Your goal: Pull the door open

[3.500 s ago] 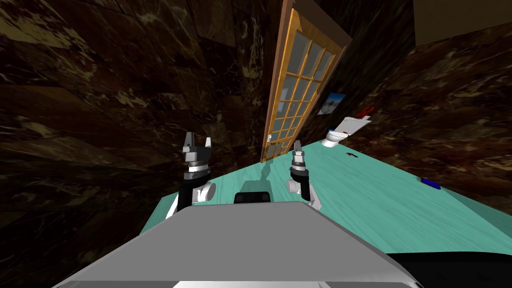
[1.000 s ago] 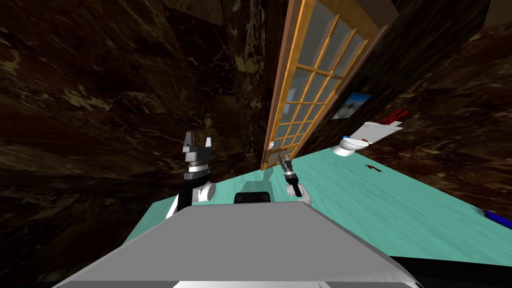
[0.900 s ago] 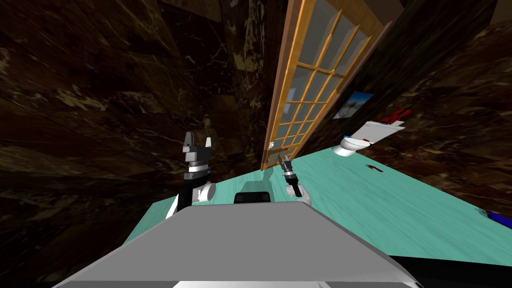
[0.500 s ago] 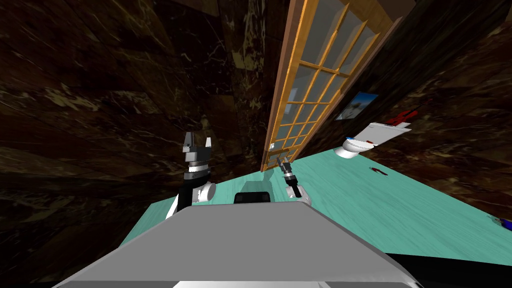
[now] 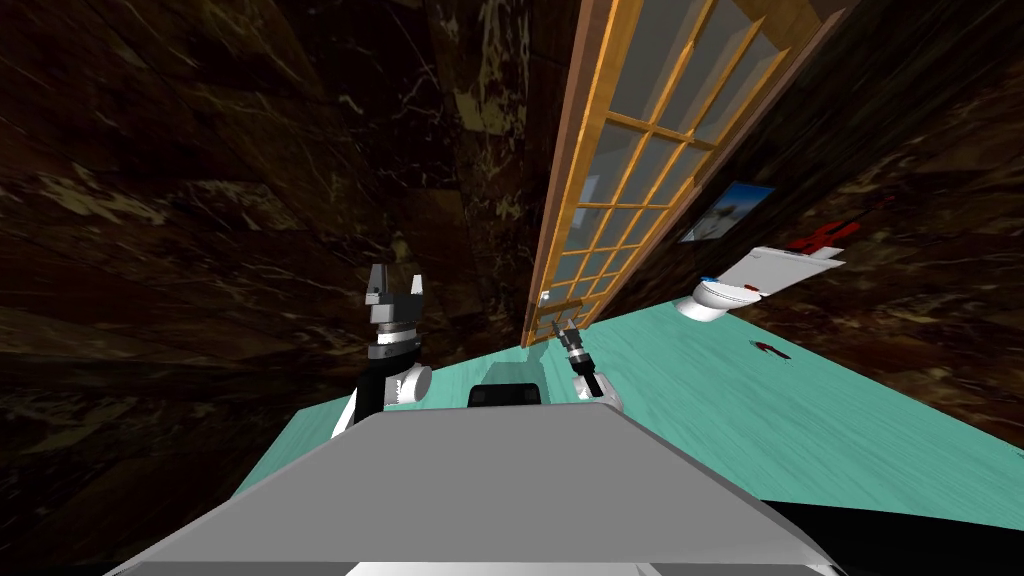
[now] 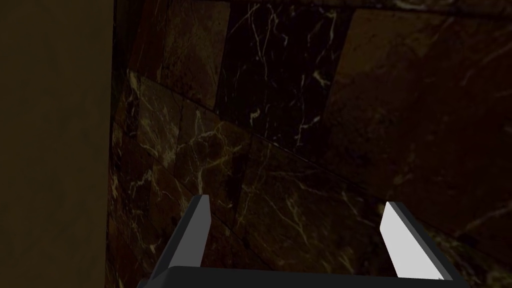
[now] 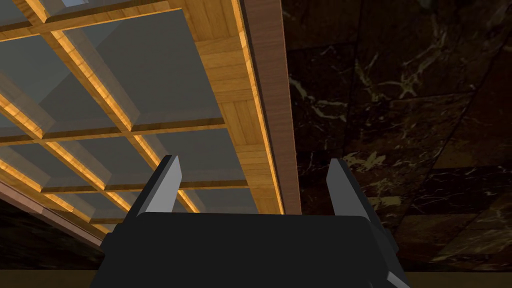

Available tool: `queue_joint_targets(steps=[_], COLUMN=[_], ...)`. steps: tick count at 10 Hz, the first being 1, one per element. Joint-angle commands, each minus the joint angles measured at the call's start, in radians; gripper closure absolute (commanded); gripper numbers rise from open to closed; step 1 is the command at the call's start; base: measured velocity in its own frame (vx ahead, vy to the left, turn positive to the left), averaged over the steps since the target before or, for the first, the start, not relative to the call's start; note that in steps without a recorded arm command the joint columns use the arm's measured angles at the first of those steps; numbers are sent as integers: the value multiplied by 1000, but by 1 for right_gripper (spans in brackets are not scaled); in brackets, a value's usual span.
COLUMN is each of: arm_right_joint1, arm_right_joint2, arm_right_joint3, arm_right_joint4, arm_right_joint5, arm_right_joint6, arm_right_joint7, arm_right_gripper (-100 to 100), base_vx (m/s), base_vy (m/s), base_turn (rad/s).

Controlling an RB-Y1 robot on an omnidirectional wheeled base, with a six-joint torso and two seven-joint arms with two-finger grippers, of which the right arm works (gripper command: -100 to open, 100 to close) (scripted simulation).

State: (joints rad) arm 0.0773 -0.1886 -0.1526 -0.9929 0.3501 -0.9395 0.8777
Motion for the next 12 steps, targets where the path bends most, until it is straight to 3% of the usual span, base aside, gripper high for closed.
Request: queue_joint_targets(steps=[1,3,6,12], arm_right_joint1=[-11,-33,-53,-83], arm_right_joint2=[-4,-12,-19,-30], arm_right_joint3=[-3,-9,-14,-22], arm_right_joint4=[45,121,195,303], arm_right_joint5=[13,35,56,86], arm_right_joint6=[-11,-29,-46,-71], arm_right_joint7=[27,68,107,165], arm_right_gripper=[-100,-100,-100,-100], base_vx=[86,124,106,70], base_vy=[-53,-65,-44,-31], base_turn=[35,36,33,19])
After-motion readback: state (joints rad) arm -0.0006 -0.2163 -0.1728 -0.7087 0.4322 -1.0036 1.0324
